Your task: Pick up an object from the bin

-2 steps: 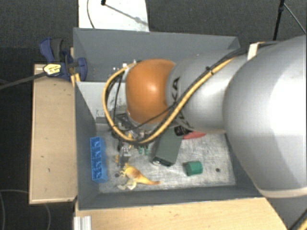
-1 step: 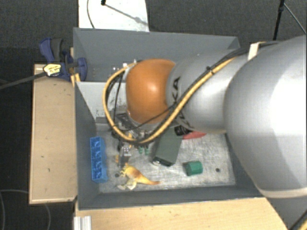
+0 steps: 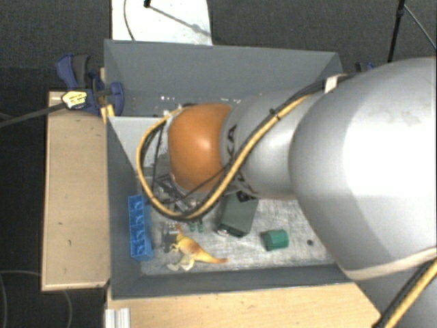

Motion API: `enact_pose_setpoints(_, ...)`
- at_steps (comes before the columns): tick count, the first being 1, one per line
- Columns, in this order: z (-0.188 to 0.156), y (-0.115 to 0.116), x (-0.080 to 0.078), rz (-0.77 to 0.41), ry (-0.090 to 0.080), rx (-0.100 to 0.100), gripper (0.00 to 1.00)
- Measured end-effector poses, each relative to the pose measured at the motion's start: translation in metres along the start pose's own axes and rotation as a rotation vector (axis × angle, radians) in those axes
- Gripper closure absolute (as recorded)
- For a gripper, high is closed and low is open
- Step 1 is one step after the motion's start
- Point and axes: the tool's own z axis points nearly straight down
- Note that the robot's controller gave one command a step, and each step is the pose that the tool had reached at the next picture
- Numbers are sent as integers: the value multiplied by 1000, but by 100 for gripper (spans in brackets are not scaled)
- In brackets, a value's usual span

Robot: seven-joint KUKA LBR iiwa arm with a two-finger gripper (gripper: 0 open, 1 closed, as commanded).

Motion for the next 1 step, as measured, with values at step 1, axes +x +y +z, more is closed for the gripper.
enact_pose_setpoints(1, 20, -30, 44, -223, 3, 0, 100)
